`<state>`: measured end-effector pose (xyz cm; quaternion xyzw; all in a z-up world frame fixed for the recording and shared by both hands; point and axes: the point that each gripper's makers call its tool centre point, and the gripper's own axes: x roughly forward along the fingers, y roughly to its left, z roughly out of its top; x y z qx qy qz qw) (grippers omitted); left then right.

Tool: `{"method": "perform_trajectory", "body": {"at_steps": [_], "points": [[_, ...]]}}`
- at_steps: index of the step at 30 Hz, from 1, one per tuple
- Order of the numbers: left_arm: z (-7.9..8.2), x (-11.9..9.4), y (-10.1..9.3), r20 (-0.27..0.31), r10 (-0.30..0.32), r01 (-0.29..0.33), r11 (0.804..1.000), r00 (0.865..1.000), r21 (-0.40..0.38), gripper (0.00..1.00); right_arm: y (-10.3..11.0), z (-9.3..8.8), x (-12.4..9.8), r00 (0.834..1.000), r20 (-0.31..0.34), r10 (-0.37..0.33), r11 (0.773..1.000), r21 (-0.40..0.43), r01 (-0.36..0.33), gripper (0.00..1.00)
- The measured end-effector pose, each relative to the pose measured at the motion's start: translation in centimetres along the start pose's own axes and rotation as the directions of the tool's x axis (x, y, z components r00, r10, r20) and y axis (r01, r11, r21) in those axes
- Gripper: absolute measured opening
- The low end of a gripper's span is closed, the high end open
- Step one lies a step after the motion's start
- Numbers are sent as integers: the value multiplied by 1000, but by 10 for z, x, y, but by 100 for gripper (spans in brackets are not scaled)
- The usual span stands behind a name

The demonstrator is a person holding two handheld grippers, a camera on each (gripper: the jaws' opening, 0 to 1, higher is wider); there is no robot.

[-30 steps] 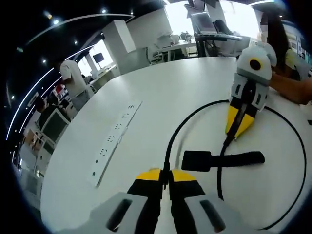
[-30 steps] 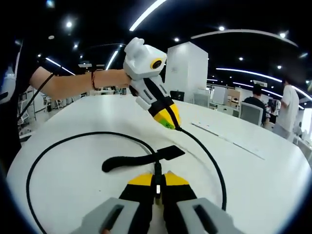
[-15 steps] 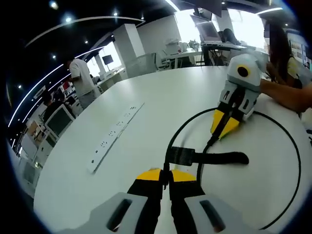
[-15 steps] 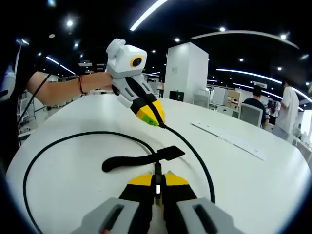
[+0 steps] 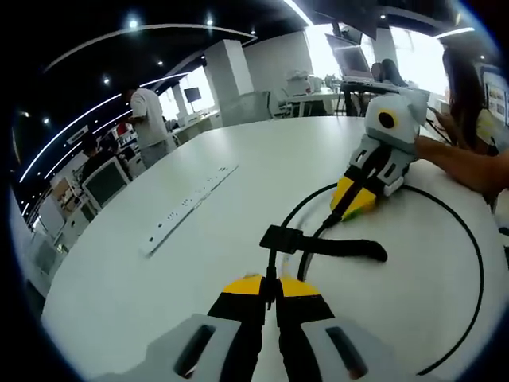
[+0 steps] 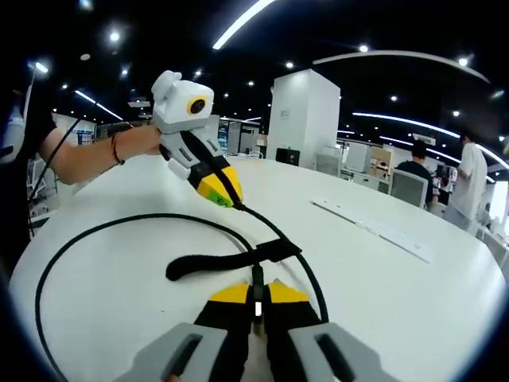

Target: Find the charging cable on the desk, coil it up and secure with Velcro.

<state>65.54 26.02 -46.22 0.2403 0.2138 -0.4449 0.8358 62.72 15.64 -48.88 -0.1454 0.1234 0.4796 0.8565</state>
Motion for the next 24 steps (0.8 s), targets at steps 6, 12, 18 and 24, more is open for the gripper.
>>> {"method": "perform_trajectory", "body": {"at_steps": [6,12,18,24], "points": [[-5,-5,-6,11,14,-13,1000,1000,-26,6,1,0,0,1000,-1,-3,1000,-7,3,8],[-11,-7,-14,19,23,-23,999,1000,-42,6,0,0,0,1000,-1,-6,1000,-11,6,8],[-15,-8,-17,19,29,-28,998,999,-63,6,-1,0,1,1000,-3,-6,1000,-12,6,8],[-17,-9,-20,14,33,-32,997,999,-71,6,-1,0,1,1000,-2,-7,1000,-14,7,8]]}}
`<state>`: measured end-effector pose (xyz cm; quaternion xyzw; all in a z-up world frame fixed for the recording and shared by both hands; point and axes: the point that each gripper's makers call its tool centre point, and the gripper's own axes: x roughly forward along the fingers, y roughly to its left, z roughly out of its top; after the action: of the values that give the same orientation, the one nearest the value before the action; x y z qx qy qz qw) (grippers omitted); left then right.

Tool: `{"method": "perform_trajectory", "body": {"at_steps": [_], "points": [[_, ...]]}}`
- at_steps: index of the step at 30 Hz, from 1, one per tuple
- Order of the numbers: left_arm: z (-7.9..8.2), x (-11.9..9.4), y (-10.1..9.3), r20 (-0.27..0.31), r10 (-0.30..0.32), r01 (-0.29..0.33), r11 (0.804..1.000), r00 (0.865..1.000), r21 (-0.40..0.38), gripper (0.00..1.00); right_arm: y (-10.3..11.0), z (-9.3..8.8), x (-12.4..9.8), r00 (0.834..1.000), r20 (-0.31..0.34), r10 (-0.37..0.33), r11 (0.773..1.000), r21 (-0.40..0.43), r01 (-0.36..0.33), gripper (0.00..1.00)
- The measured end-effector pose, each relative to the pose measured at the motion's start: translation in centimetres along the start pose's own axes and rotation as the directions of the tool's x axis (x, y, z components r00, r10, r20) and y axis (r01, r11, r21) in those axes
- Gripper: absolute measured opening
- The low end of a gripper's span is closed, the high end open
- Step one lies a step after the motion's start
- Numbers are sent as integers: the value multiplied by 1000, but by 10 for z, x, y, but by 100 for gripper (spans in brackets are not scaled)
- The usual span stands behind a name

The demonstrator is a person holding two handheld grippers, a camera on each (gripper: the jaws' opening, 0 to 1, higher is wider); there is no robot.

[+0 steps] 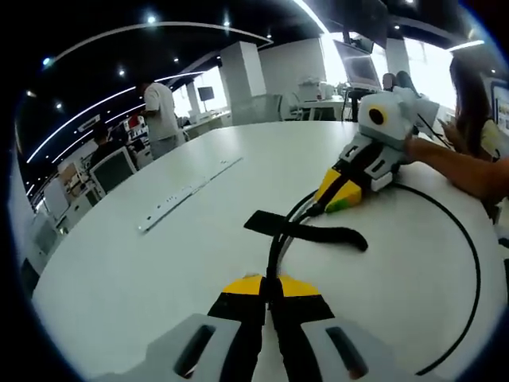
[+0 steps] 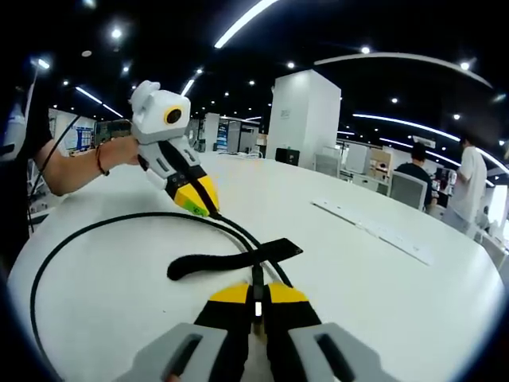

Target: Find the charging cable on the desk, coil it up and secure with Velcro.

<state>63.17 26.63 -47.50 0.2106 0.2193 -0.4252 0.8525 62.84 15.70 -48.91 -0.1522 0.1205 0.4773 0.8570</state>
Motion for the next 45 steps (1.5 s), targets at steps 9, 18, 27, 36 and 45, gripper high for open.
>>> {"method": "perform_trajectory", "body": {"at_steps": [9,18,27,36,45], "points": [[-3,-1,0,-22,7,-7,1000,1000,8,6,0,0,0,1000,0,-2,1000,-2,2,8],[-8,1,-3,-40,13,-12,1000,999,13,6,1,-1,0,1000,1,-1,1000,-2,1,8],[-8,2,-5,-40,11,-10,999,999,31,6,0,-2,-4,1000,-2,-4,1000,-1,4,8],[-8,2,-6,-44,16,-13,998,999,56,6,1,-1,-4,1000,-1,-4,1000,-4,4,8],[-7,3,-6,-45,9,-6,997,999,71,6,0,-1,-5,1000,2,-8,999,-37,8,9]]}}
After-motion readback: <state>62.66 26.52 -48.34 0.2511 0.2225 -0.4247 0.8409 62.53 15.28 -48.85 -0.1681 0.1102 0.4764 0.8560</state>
